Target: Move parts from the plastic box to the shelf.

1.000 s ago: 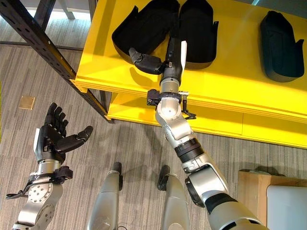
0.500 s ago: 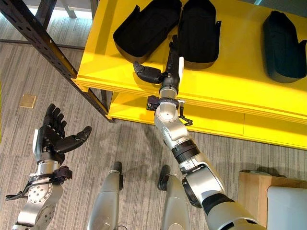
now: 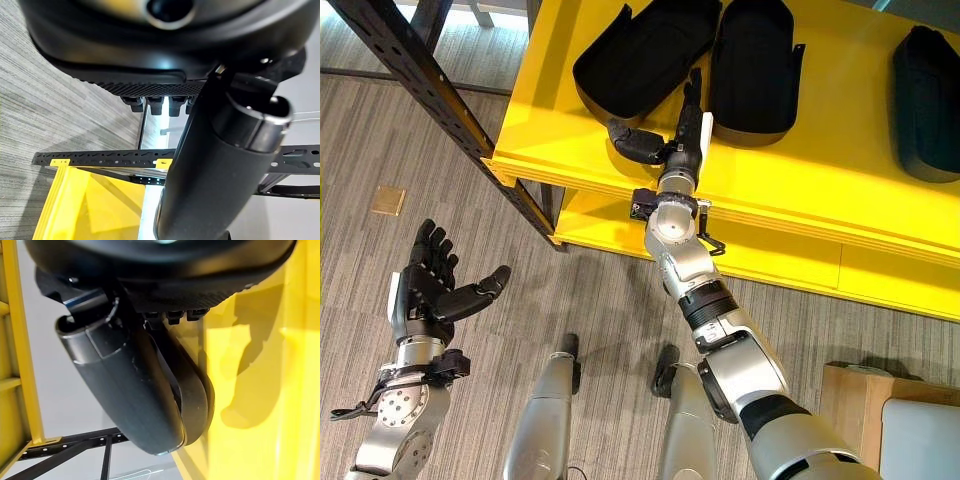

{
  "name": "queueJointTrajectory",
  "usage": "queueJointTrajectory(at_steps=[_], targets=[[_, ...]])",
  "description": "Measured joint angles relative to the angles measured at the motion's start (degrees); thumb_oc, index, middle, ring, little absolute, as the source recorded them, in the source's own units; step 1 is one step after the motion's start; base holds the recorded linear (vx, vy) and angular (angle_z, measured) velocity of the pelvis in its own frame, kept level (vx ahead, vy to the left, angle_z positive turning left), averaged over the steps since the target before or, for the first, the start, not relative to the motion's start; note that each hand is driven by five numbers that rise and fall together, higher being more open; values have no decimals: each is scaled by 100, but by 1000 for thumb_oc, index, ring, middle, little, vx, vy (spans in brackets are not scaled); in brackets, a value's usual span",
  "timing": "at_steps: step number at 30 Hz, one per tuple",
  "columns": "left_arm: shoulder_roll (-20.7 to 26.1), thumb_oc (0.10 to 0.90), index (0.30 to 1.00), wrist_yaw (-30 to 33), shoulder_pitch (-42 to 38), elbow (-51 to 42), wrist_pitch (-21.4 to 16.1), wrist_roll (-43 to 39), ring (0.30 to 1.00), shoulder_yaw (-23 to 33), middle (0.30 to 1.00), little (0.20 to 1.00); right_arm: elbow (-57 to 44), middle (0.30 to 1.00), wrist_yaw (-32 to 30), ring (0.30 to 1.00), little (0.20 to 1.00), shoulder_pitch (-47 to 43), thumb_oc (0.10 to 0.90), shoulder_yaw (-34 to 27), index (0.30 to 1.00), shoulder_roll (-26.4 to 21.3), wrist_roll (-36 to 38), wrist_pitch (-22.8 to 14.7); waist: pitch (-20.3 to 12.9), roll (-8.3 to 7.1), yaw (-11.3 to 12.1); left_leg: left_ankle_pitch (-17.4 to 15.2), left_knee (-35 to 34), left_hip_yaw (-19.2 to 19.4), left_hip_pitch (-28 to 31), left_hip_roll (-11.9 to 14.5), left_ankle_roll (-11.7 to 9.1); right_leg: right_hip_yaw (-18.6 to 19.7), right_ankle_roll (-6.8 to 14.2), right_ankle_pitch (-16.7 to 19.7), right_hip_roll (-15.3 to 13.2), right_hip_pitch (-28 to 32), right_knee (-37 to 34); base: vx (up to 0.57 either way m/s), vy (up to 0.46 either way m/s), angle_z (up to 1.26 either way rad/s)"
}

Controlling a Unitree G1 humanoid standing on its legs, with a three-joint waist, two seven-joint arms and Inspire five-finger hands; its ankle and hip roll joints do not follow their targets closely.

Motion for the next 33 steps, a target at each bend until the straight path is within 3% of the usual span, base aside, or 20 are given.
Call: queueJointTrajectory(at_steps=[21,33], targets=[[5,900,1000,-3,29,0,-14,-2,1000,9,1000,1000,460,1000,-17,1000,1000,-657,900,0,1000,-73,-8,13,4,18,31,10,51,-46,-136,-11,-16,-22,-14,-41,-12,-128,99,0,-1,0],[23,900,1000,-9,69,0,-25,-9,1000,6,1000,1000,1508,1000,-98,1000,1000,-1194,900,-20,1000,-110,217,-45,9,103,149,11,77,-135,-209,-90,6,-78,-22,-115,-98,-196,233,0,-9,4]])
